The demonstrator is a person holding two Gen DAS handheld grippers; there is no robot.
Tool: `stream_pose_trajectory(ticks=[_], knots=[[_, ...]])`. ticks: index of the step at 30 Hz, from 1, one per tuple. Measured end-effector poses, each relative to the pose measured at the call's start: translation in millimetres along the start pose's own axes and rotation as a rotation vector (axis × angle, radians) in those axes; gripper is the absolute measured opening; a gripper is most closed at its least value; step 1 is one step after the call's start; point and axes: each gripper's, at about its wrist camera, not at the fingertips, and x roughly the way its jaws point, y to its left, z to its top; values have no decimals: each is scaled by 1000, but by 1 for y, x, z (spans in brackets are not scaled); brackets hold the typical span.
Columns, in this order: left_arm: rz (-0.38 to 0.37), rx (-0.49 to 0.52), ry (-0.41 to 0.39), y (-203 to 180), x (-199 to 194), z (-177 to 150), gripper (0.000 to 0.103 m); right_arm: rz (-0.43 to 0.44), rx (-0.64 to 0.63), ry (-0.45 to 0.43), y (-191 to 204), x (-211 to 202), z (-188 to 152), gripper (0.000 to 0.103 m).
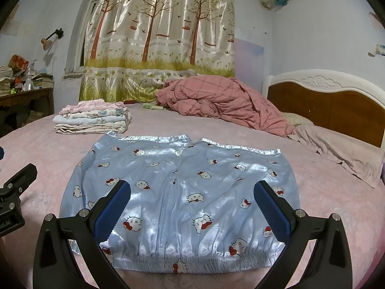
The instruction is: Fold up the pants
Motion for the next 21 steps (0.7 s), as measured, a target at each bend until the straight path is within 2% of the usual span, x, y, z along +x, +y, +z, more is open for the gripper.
stream_pose_trajectory(ticks=[4,6,12,16,19,21], knots=[[13,0,34,1,5,0,103,-8,1,-1,0,0,0,103],[-16,-13,49,5,5,1,103,-21,-3,-6,0,-1,0,103],[-7,-22,13,8,-2,-1,103,-36,1,-27,-6,-6,0,103],[33,-5,-13,4,-9,0,103,-52,2,-48,-6,-15,2,103],[-23,-8,-26,5,-16,5,103,-45,15,-54,-10,-19,4,103],[-70,-26,-16,7,-20,9,97,-21,35,-39,-14,-20,7,103]])
